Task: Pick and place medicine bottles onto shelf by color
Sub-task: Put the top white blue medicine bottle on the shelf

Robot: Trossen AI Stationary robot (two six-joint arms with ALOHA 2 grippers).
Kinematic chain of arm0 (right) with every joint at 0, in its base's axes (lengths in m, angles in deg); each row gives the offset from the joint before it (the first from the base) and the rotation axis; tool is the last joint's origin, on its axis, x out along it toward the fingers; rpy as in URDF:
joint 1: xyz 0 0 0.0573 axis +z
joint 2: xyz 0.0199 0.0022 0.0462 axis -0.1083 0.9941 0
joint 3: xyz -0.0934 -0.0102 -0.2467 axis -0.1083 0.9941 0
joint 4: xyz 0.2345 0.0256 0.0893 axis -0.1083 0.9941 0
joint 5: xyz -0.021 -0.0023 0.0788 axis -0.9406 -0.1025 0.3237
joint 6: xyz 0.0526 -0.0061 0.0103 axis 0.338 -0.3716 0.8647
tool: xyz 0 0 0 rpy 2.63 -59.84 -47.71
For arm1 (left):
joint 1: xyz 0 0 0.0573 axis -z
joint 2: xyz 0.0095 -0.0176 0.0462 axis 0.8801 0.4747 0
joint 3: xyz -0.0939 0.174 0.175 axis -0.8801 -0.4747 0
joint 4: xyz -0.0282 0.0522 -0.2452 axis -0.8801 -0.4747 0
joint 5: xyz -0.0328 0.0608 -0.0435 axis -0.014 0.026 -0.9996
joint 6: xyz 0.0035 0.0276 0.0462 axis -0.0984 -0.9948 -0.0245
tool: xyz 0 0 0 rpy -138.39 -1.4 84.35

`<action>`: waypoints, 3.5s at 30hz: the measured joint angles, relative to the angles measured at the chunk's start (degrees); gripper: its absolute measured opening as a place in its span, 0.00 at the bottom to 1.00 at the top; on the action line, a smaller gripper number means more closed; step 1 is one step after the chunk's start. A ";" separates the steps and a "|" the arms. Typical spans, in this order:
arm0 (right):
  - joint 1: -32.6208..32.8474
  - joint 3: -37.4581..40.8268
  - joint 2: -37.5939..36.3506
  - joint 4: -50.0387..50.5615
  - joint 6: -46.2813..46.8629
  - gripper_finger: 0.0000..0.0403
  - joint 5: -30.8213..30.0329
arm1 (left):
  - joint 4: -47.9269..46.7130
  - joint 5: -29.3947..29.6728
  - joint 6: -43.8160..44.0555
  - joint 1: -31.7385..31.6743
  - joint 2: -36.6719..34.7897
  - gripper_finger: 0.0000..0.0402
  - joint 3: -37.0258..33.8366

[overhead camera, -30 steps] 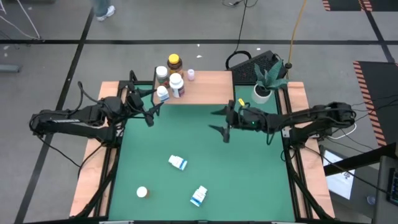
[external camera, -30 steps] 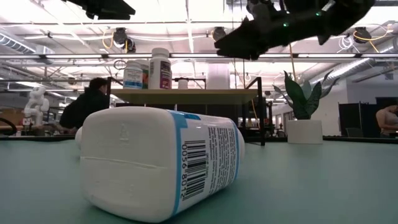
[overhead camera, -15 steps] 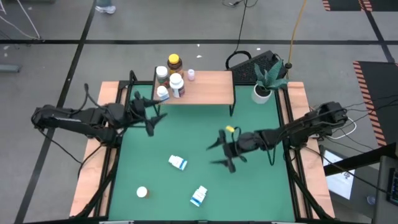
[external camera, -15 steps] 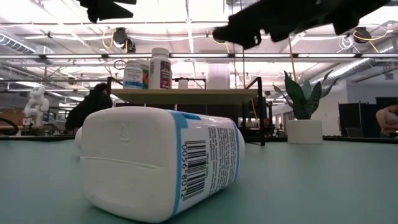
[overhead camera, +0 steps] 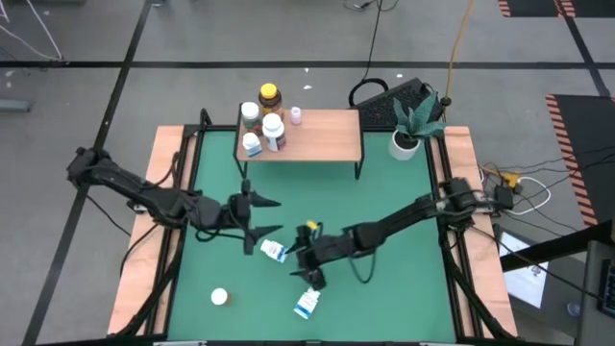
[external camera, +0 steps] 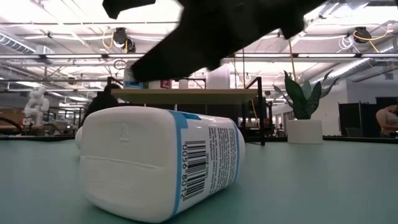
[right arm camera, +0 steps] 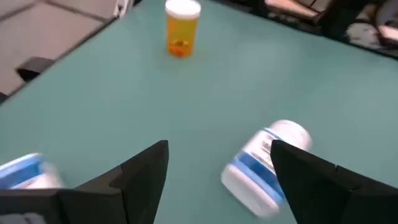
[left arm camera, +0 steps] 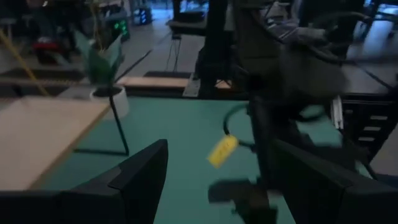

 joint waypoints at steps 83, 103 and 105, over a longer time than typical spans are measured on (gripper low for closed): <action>8.12 27.34 -10.97 -60.26 -37.46 0.57 -50.62 | 52.32 2.70 4.18 -4.11 34.35 0.92 1.66; 7.83 27.34 -10.93 -58.94 -37.32 0.58 -51.02 | 36.41 3.80 7.67 -4.32 34.20 0.53 8.87; 7.62 27.36 -10.93 -58.38 -36.52 0.59 -50.44 | 35.79 3.90 7.18 -4.32 34.11 0.52 8.87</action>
